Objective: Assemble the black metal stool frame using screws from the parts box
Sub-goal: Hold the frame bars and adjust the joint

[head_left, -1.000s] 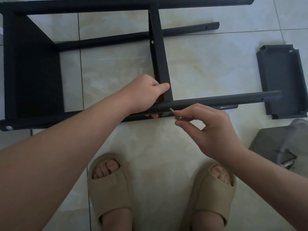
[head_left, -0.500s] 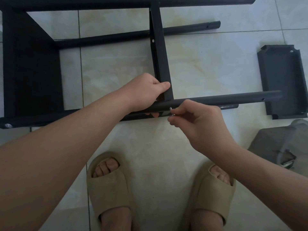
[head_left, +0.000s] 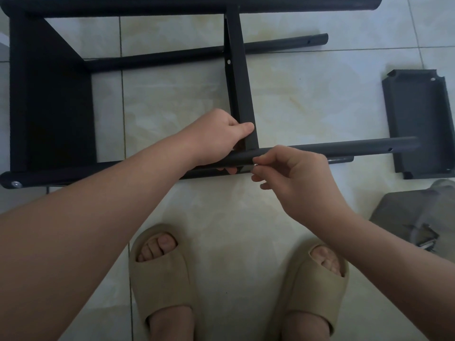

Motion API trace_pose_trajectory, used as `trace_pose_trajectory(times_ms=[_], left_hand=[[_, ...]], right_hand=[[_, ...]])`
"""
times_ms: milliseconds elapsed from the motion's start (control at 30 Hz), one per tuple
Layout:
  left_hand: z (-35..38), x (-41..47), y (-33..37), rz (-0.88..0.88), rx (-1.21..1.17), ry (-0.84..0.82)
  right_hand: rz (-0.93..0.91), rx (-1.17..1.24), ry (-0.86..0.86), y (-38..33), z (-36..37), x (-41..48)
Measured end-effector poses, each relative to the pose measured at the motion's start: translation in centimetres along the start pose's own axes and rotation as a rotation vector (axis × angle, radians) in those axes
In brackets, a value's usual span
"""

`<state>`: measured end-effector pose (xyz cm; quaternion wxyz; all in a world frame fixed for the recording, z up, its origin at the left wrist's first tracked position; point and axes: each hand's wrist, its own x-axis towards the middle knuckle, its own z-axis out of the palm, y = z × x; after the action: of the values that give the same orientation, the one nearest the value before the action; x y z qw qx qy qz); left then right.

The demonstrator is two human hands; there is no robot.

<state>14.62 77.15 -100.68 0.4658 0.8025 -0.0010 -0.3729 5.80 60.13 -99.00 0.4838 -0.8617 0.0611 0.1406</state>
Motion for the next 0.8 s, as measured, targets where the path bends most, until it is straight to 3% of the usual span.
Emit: trace_pose_trajectory(times_ms=[233, 367, 633, 700, 800], left_hand=[[-0.1, 0.2, -0.1, 0.002, -0.018, -0.003], [0.0, 0.1, -0.2, 0.0, -0.029, 0.01], [0.0, 0.3, -0.3, 0.0, -0.049, 0.023], [0.3, 0.2, -0.2, 0.021, 0.026, 0.076], [1.0, -0.2, 0.1, 0.033, 0.207, 0.296]], right_hand=[[-0.233, -0.481, 0.052, -1.5, -0.5, 0.6], [-0.143, -0.452, -0.001, -1.7, -1.0, 1.5], [-0.191, -0.516, 0.02, -1.4, -1.2, 2.2], [-0.252, -0.564, -0.003, -1.1, -1.5, 2.1], [-0.329, -0.655, -0.088, -1.0, -2.3, 1.6]])
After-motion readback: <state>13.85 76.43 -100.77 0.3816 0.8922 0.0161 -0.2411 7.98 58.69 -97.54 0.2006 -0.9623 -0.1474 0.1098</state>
